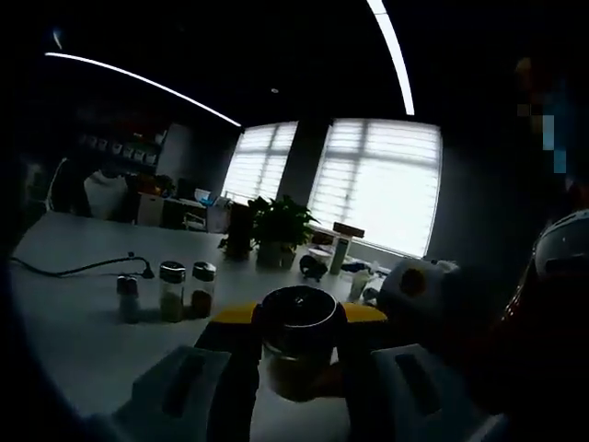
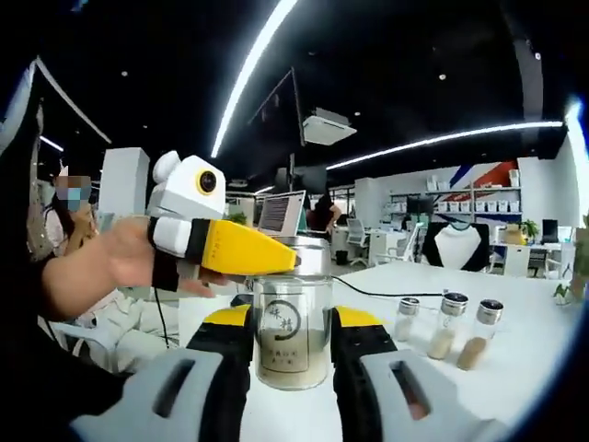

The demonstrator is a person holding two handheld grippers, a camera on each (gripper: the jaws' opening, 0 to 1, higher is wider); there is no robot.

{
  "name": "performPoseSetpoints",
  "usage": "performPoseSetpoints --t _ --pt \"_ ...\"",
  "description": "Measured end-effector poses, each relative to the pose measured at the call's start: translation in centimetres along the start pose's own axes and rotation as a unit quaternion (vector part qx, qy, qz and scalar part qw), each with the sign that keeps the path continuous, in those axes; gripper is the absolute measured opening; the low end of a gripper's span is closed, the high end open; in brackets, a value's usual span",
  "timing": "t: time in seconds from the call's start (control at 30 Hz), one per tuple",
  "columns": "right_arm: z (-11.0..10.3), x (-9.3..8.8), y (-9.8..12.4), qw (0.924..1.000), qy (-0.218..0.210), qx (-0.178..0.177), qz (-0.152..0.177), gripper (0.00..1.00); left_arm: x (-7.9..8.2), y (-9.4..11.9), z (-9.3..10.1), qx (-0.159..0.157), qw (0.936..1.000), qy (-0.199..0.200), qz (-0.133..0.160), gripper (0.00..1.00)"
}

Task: Rotate the seasoning bottle until the label or dispensing opening points toward the visible target arrow and the bottle remains upright within the marked orientation range

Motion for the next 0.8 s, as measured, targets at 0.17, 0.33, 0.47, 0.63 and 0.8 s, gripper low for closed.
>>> performPoseSetpoints --t 0.17,0.33,0.47,0.63,0.8 --pt "0.6 -0.3 -0.5 0.9972 0.03 -0.062 -0.029 0.3 -0.1 -0.6 -0.7 0.035 0.9993 -0.004 0.014 0.34" --pt "1.0 -0.7 -1.0 0.9936 0.017 -0.103 -0.042 0.29 -0.2 -1.1 -1.5 0.08 0.9965 -0.004 0.026 0.34" --pt "1.1 -1.0 -1.3 0.9888 0.03 -0.134 -0.057 0.3 -0.5 -1.4 -1.7 0.1 0.9947 -0.016 0.016 0.34" --pt "1.1 -0.9 -0.8 0.9903 0.048 -0.116 -0.059 0.3 -0.5 -0.9 -1.6 0.059 0.9982 -0.009 -0.001 0.34" --pt "-0.3 -0.2 -0.3 0.9992 0.023 0.013 -0.031 0.3 -0.3 0.3 -1.2 -0.026 0.9996 0.003 -0.014 0.34"
Point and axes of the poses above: the point that each gripper's makers call its tool centre point, and the gripper's own axes: y roughly backward along the fingers, z roughly to its right, x roughly out of its top, the point moved 3 cm from there along y, roughly backward along the fingers
